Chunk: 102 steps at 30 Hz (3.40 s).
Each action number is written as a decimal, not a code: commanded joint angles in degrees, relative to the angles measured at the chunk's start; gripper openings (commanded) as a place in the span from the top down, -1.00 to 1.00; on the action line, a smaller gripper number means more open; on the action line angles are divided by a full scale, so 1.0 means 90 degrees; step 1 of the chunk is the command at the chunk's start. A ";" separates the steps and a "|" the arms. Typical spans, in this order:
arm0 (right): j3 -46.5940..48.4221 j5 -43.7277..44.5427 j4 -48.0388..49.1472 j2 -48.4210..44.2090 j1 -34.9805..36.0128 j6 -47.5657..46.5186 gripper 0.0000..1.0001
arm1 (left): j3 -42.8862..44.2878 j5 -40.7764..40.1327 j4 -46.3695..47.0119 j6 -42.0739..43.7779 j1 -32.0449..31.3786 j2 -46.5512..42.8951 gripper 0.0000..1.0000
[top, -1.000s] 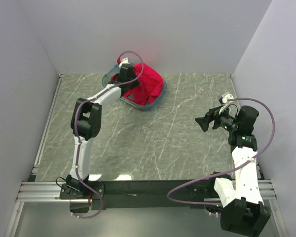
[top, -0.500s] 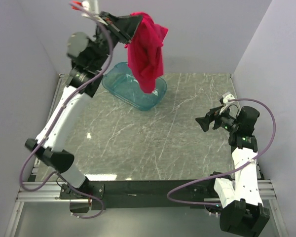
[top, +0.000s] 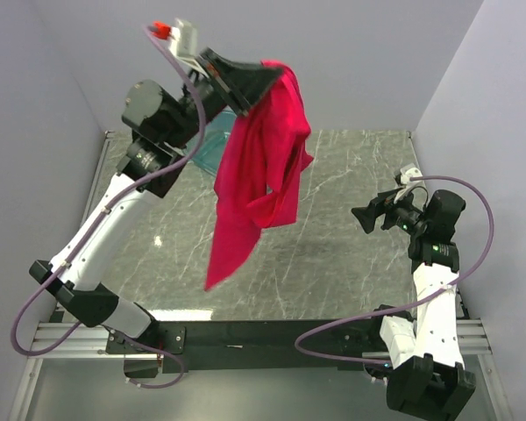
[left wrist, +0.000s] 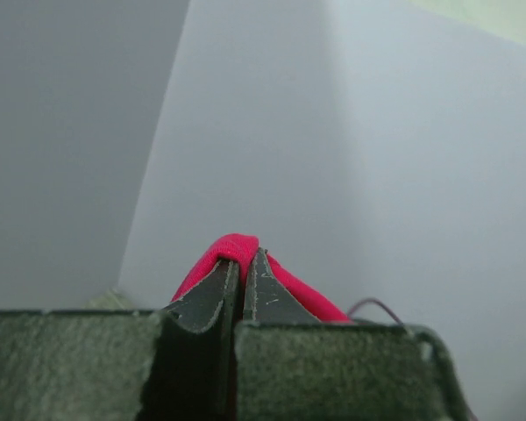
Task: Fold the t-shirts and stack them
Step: Move the tshirt to the center of the board, then flatten the tshirt out
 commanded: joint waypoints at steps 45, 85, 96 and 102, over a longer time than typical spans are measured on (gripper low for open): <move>-0.0099 -0.0638 -0.0280 0.0270 -0.0122 -0.0797 -0.99 | -0.5782 -0.2516 -0.0284 0.1716 -0.0563 -0.2032 -0.73; 0.9352 0.5036 -0.1960 0.9643 0.3697 0.3420 -0.86 | -0.7696 -0.5390 -0.2365 0.2723 -0.0446 -0.5081 -0.97; 0.9822 0.4703 -0.1951 1.0358 0.3697 0.3772 -0.47 | -0.7657 -0.5077 -0.2316 0.2723 -0.0201 -0.4729 -0.95; 0.9793 0.4645 -0.1931 1.0407 0.3697 0.3850 -0.14 | -0.7638 -0.5067 -0.2345 0.2694 -0.0172 -0.4651 -0.94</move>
